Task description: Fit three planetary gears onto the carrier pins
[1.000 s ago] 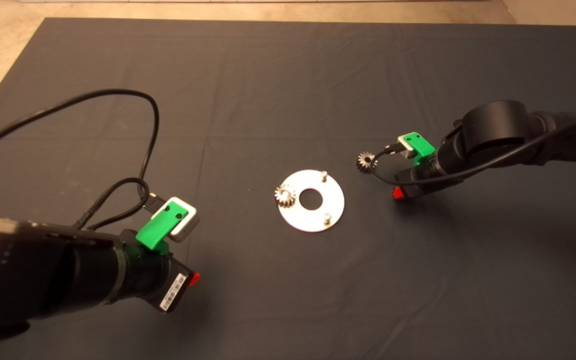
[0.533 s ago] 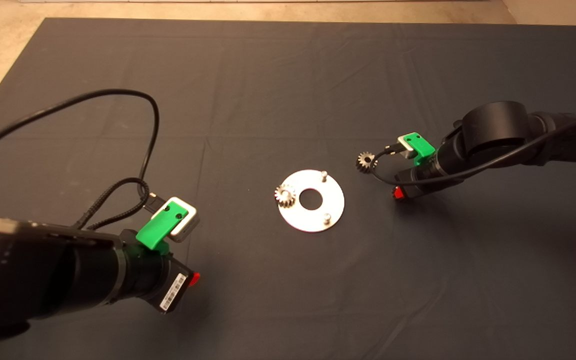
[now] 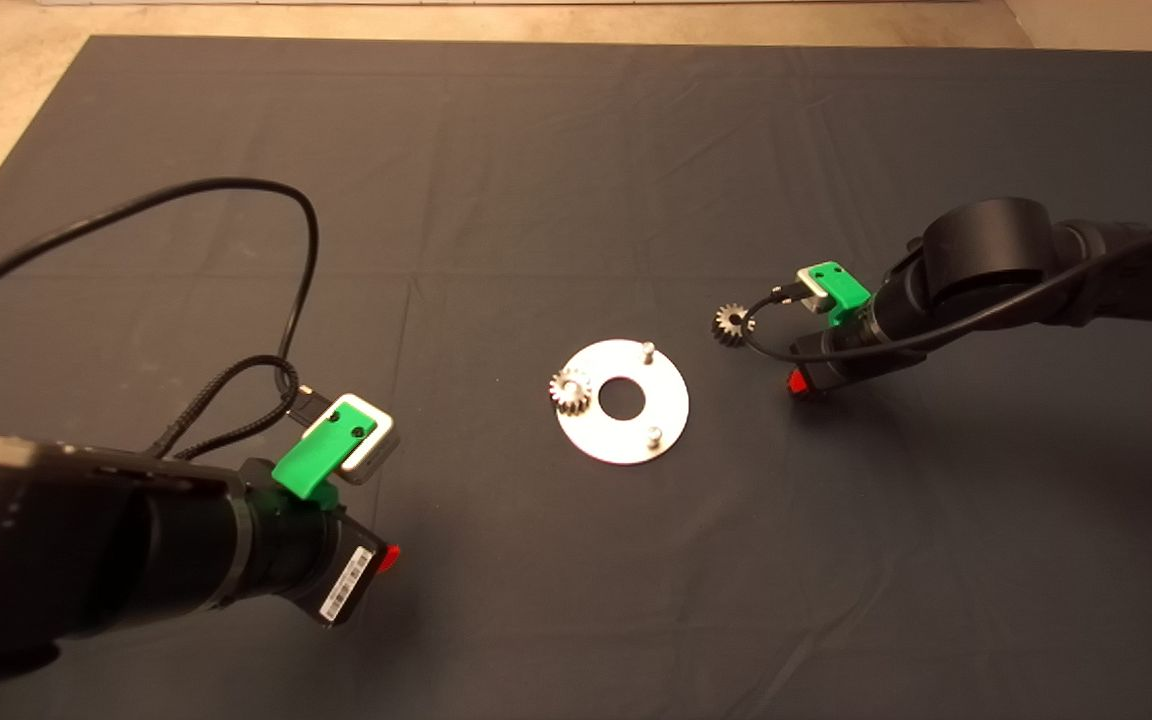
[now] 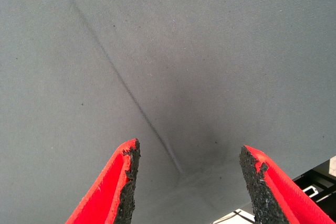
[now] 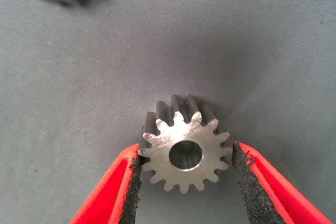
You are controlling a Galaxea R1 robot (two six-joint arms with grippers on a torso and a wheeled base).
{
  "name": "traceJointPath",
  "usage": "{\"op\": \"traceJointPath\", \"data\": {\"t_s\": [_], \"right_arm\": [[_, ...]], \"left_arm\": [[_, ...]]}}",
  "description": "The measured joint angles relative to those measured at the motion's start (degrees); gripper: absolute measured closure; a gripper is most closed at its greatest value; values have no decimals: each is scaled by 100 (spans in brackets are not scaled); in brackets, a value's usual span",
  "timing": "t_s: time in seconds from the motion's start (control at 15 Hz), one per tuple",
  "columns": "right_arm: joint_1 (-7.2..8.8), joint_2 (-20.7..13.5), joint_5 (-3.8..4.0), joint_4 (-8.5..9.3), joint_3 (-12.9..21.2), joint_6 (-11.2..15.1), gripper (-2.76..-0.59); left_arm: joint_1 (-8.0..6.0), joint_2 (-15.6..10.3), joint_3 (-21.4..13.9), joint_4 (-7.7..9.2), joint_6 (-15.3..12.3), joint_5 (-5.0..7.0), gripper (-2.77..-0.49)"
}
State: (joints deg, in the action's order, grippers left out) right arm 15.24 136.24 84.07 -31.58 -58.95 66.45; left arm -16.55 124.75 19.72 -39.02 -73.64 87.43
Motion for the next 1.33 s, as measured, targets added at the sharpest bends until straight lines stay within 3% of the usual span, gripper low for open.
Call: {"op": "traceJointPath", "data": {"t_s": [0.4, 0.67, 1.0, 1.33], "right_arm": [[-2, 13, -9, 1, -37, 0, -125], [-1, 9, -216, 0, -78, 1, -114], [-5, -7, -279, 0, -88, 2, -112], [-13, -18, -293, -3, -86, 2, -107]], "left_arm": [[0, 0, 0, -4, 61, 0, -131], [0, -2, 0, -9, 71, 0, -131], [0, -27, 0, -11, 88, 0, -131], [0, -29, 0, -17, 88, 0, -131]]}}
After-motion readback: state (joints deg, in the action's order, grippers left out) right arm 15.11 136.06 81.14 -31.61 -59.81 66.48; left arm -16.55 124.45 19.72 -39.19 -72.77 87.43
